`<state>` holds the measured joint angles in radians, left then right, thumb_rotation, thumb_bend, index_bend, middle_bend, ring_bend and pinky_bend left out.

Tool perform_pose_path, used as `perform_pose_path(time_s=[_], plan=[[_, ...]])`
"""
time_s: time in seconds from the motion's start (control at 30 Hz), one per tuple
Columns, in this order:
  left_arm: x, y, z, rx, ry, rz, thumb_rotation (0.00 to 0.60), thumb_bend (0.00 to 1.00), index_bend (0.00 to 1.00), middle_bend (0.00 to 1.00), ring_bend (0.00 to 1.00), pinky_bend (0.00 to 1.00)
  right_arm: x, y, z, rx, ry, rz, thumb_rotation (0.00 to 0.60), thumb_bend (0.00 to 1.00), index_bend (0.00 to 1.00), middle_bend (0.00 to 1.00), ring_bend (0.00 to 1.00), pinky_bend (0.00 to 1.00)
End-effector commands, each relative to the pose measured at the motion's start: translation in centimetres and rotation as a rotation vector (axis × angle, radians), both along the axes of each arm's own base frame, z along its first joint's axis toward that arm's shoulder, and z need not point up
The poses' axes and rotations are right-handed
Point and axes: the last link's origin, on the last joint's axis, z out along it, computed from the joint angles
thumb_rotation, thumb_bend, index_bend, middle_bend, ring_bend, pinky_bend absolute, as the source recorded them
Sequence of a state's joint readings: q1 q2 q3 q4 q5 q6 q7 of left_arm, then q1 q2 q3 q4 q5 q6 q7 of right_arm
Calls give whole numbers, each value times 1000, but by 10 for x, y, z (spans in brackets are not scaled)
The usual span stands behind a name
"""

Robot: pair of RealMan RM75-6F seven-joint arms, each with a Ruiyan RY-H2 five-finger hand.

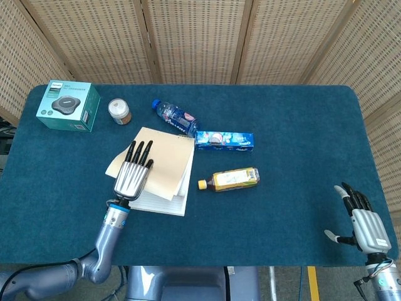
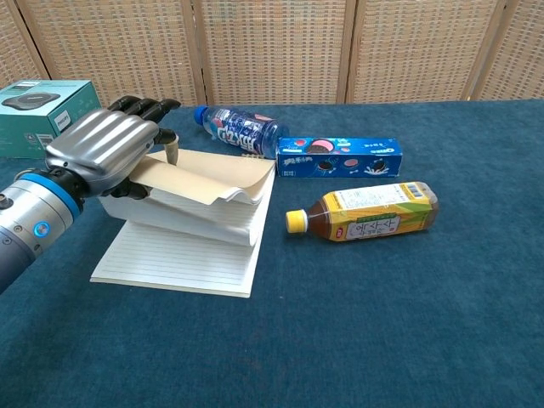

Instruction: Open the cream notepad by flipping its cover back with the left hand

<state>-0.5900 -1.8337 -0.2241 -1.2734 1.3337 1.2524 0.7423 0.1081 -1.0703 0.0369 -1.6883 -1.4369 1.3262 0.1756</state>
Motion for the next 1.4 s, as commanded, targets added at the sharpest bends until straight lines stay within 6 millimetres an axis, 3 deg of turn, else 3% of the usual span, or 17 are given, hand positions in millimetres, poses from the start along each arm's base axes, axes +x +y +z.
perform_pose_path(time_s=[0.03, 0.53, 1.4], plan=[[-1, -1, 2, 4, 4, -3, 600, 651, 769, 0, 0, 0, 0, 0, 0, 0, -1, -1, 600, 53, 17, 0, 0, 0], [-22, -31, 26, -2, 16, 17, 600, 661, 791, 0, 0, 0, 0, 0, 0, 2, 0, -3, 600, 53, 17, 0, 0, 0], [-48, -132, 33, -56, -14, 15, 600, 664, 794, 0, 0, 0, 0, 1, 0, 5, 1, -3, 600, 53, 17, 0, 0, 0]])
